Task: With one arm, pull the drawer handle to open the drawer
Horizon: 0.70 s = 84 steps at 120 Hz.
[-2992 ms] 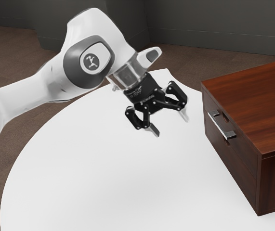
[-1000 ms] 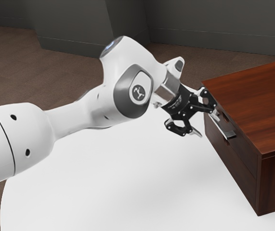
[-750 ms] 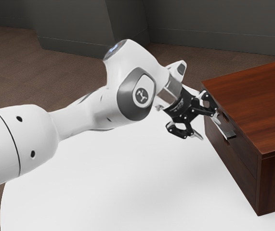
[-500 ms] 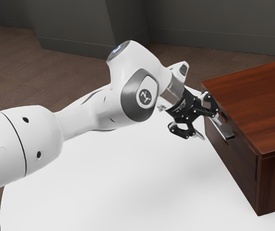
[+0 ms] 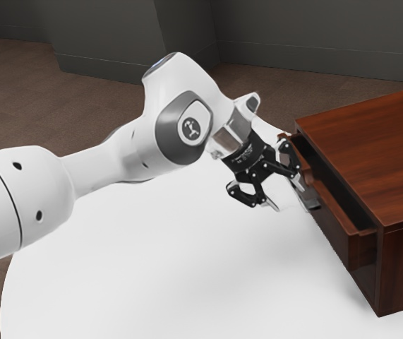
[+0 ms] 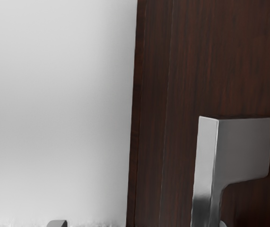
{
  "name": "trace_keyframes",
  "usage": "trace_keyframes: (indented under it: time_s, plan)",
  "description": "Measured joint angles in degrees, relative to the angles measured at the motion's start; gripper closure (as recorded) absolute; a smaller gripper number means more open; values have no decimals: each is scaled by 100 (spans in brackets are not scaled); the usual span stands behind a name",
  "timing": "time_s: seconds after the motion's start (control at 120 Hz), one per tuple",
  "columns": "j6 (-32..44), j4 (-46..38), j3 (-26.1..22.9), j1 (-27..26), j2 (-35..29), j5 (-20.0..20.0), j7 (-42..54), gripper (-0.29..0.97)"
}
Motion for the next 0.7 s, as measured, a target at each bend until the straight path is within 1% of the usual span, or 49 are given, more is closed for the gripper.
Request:
trace_keyframes:
  time_s: [0.35, 0.533, 0.7]
  plan:
    - [-573, -190, 26, 169, -248, 26, -21, 35]
    - [-826, -298, 28, 265, -438, 112, -27, 35]
    - [-1049, -433, 14, 359, -638, 289, -57, 35]
